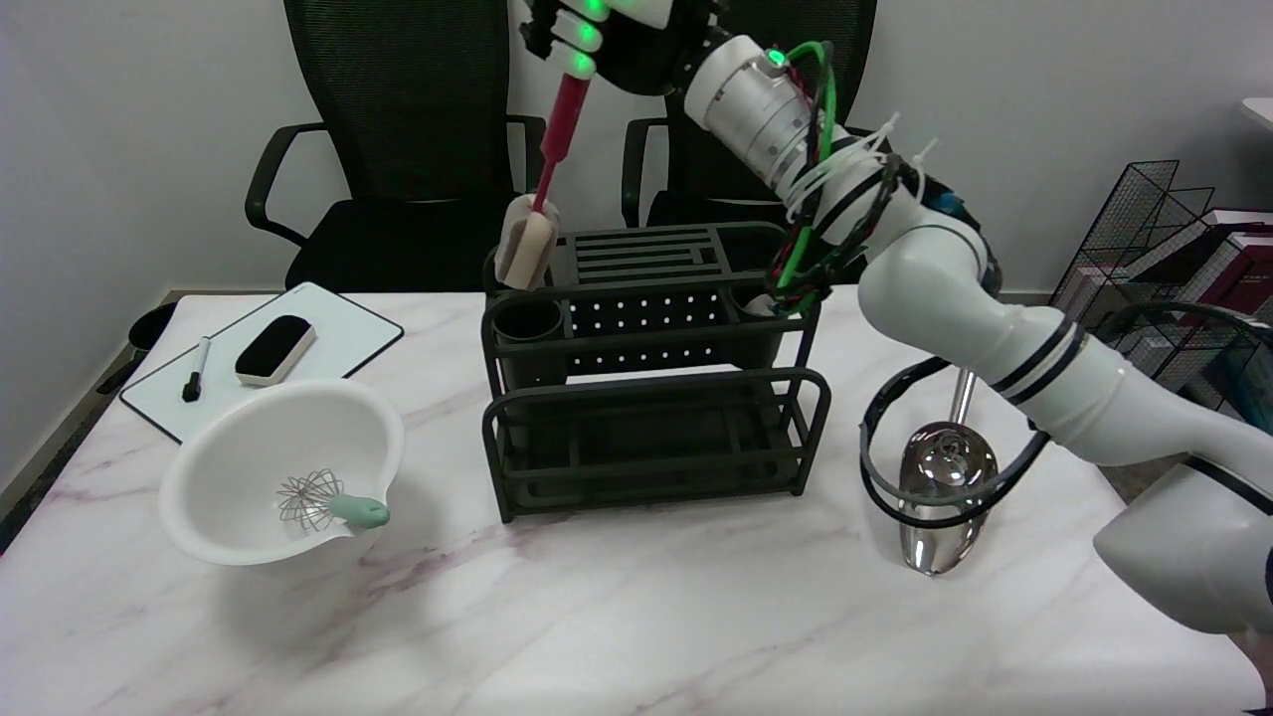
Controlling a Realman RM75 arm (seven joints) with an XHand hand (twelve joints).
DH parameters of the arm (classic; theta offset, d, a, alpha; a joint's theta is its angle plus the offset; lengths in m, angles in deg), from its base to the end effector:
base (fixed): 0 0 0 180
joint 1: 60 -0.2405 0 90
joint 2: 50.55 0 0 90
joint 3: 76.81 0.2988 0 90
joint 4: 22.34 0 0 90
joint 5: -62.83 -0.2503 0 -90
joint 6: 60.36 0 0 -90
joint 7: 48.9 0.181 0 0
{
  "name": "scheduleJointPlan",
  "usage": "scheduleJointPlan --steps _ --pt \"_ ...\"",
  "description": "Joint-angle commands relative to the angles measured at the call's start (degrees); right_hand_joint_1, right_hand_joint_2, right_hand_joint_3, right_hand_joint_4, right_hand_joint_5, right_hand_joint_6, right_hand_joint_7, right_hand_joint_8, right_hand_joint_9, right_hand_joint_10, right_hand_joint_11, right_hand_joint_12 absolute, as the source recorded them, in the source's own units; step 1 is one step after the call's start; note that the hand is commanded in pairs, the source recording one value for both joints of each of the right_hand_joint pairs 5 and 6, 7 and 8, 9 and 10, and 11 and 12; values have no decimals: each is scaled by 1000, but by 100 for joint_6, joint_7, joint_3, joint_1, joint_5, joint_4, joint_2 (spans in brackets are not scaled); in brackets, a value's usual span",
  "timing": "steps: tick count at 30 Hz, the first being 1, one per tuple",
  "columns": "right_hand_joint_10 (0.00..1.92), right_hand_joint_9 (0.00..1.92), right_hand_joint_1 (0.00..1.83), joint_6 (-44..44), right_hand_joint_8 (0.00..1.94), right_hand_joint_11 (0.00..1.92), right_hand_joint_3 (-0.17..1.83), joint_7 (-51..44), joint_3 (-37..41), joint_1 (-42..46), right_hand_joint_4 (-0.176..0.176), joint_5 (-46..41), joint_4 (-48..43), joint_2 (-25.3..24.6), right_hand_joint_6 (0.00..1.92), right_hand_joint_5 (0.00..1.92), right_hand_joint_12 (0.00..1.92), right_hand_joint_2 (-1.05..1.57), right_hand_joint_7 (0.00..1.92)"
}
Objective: Place the pink sponge bottle brush into the kitchen storage rack.
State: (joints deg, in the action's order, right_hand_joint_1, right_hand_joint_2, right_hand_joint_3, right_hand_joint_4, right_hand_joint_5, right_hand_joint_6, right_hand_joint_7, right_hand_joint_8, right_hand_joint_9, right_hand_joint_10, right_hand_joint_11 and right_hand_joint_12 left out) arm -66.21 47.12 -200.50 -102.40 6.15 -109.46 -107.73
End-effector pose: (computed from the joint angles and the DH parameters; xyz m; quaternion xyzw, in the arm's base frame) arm -0.0358 -0.5291 0.2189 0.5920 -0.5946 0.5151 0.1750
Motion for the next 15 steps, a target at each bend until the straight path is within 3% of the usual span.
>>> scheduleJointPlan --steps 1,15 --pt "1920 1920 1230 190 1920 1890 453 -25 -618 -755 0 967 976 -794 1920 1920 1890 1323 1920" --pt "1920 1920 1234 140 1920 1883 480 -22 -610 -1077 0 1451 1721 -1097 1920 1920 1883 1301 1920"
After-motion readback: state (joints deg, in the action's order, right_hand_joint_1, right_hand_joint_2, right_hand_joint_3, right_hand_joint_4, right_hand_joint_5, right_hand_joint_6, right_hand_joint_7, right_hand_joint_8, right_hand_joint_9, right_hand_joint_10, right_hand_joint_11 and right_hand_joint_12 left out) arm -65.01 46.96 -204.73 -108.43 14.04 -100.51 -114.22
